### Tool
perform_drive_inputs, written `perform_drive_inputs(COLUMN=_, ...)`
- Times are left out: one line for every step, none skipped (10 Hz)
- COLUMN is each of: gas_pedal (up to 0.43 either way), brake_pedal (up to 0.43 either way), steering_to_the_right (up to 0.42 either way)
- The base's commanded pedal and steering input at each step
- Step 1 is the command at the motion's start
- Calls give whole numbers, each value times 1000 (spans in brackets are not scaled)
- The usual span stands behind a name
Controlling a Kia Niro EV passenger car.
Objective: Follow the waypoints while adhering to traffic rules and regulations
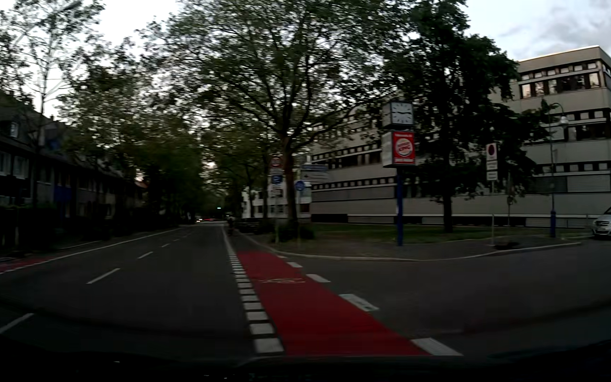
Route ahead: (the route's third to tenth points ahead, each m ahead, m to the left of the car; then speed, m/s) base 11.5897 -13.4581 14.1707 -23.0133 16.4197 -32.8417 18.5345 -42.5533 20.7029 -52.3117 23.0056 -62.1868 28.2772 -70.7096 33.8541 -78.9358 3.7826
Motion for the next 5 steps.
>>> perform_drive_inputs(gas_pedal=0, brake_pedal=0, steering_to_the_right=417)
perform_drive_inputs(gas_pedal=0, brake_pedal=0, steering_to_the_right=423)
perform_drive_inputs(gas_pedal=0, brake_pedal=0, steering_to_the_right=427)
perform_drive_inputs(gas_pedal=0, brake_pedal=0, steering_to_the_right=433)
perform_drive_inputs(gas_pedal=0, brake_pedal=0, steering_to_the_right=439)
